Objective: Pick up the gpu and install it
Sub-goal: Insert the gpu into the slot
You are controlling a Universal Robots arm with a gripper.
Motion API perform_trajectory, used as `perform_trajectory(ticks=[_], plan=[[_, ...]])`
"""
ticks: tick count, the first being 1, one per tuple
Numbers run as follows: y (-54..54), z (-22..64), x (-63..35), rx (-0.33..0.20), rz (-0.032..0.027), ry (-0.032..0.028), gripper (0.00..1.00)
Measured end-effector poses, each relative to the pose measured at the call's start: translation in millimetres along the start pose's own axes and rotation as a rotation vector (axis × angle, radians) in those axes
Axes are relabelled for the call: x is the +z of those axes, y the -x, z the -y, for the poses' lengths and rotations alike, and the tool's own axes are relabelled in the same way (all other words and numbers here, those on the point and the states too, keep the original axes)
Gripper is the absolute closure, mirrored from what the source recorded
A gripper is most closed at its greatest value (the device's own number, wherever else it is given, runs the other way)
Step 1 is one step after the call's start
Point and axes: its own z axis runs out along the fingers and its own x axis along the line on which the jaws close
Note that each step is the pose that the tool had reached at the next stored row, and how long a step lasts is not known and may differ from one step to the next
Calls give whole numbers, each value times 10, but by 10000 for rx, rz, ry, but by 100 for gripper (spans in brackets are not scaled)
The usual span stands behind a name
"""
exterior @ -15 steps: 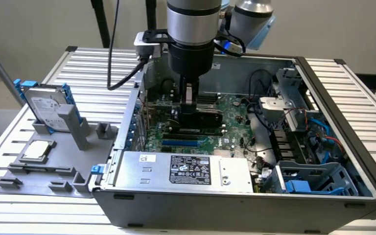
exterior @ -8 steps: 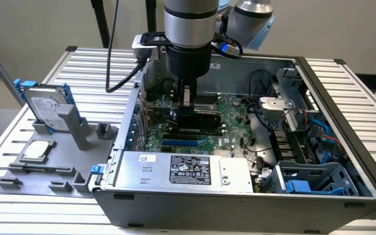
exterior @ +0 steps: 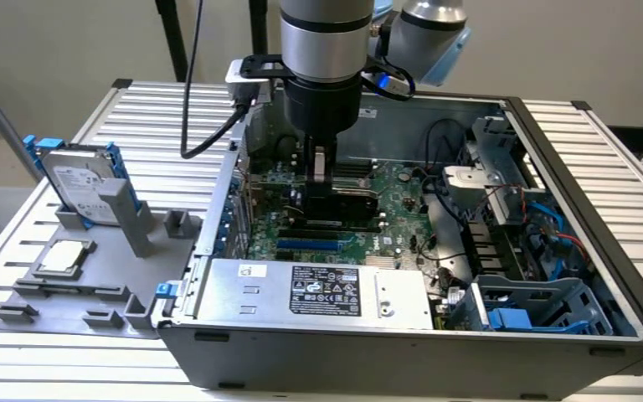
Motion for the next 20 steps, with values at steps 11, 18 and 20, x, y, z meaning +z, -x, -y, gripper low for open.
perform_trajectory(ticks=[11, 18, 20], plan=[[-6, -34, 88, -1, 0, 0, 73], [-21, -42, 174, 1, -1, 0, 73], [-23, -43, 197, 0, -1, 0, 73]])
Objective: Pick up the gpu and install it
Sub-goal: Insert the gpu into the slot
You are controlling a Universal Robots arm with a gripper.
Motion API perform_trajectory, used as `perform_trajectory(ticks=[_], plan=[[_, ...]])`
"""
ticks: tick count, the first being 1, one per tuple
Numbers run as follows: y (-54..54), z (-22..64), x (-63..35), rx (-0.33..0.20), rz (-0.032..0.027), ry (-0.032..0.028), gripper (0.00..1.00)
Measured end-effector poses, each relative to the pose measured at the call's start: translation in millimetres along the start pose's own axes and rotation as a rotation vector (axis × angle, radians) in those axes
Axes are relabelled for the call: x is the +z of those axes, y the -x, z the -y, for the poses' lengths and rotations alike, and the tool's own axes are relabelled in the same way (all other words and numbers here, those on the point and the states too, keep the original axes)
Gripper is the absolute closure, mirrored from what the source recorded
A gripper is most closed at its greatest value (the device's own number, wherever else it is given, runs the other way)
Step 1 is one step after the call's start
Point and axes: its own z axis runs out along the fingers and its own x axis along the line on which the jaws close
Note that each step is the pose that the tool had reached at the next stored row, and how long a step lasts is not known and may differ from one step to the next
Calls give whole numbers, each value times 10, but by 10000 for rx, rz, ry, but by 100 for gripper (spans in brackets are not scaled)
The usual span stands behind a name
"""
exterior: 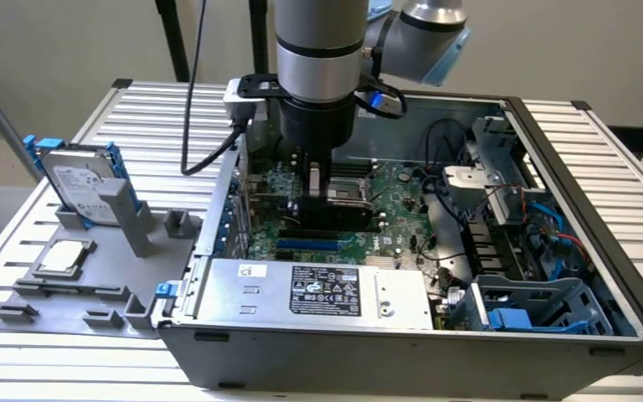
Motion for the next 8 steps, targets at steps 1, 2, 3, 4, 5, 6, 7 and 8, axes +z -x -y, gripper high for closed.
perform_trajectory(ticks=[1, 2, 3, 4, 5, 6, 7, 8], plan=[[-2, -1, 15, -1, 0, 0, 73], [-5, -3, 32, -1, 0, 0, 73], [-8, -6, 49, -1, -1, 1, 73], [-11, -9, 67, 0, 0, 0, 73], [-13, -12, 84, 0, 0, 0, 73], [-14, -15, 102, 1, 1, 0, 73], [-14, -18, 118, 1, 0, 0, 73], [-15, -21, 131, 1, -1, 0, 73]])
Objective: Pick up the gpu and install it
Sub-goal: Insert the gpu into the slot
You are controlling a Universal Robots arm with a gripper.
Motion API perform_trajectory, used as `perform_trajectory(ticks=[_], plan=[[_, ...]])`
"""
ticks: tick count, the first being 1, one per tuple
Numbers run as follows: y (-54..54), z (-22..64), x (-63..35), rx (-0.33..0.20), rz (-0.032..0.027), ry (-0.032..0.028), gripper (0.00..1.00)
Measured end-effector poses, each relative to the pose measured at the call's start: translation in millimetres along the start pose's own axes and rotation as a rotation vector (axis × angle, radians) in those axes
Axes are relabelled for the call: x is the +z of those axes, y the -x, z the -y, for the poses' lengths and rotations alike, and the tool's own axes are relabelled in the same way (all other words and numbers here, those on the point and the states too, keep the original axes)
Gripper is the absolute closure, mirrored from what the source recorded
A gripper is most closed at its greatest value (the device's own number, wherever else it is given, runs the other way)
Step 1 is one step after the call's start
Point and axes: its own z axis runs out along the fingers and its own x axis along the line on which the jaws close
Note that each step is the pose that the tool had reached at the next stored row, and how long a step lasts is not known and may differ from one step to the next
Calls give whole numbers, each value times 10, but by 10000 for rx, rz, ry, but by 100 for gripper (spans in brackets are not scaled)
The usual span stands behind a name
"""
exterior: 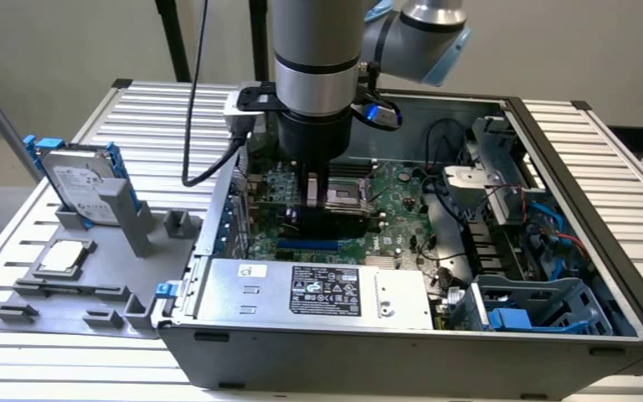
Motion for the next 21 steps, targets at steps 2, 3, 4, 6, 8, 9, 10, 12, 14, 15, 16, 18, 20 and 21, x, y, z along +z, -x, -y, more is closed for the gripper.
perform_trajectory(ticks=[2, 3, 4, 6, 8, 9, 10, 12, 14, 15, 16, 18, 20, 21], plan=[[0, -9, 20, 9, 0, 0, 73], [-1, -15, 28, 20, 1, -1, 73], [-1, -22, 33, 35, -1, 0, 73], [-2, -28, 37, 56, -3, 0, 73], [-1, -28, 38, 58, -2, 0, 73], [-1, -28, 39, 58, -1, -1, 73], [-1, -29, 39, 59, -1, -1, 73], [-1, -29, 46, 59, 3, -4, 73], [-2, -31, 56, 59, 0, -2, 73], [-2, -32, 64, 59, 0, -2, 73], [-2, -34, 70, 59, 0, -2, 73], [-2, -39, 83, 60, 0, -2, 73], [-3, -44, 90, 60, -2, -1, 73], [-3, -46, 92, 61, -4, 0, 73]])
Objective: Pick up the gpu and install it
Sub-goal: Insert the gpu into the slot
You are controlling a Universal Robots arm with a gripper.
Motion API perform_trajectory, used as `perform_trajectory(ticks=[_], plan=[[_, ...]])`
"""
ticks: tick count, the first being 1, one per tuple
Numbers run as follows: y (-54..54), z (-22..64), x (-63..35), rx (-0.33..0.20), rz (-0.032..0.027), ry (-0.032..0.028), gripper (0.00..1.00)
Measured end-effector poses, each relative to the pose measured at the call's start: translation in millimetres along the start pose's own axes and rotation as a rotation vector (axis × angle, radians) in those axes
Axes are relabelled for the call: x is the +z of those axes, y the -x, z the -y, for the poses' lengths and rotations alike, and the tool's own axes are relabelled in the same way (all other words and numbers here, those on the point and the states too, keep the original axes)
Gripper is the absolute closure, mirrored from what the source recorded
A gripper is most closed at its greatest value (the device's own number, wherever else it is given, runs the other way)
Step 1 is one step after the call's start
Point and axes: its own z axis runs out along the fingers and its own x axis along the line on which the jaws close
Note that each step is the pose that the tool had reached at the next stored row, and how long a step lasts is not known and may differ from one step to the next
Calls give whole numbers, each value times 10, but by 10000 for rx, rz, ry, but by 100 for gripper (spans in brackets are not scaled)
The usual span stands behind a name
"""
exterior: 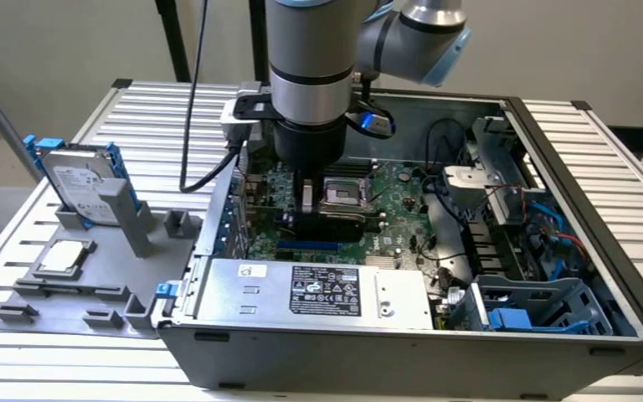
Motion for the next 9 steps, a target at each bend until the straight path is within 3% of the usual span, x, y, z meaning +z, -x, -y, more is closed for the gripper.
perform_trajectory(ticks=[9], plan=[[-1, -22, 10, 44, 3, -1, 73]])
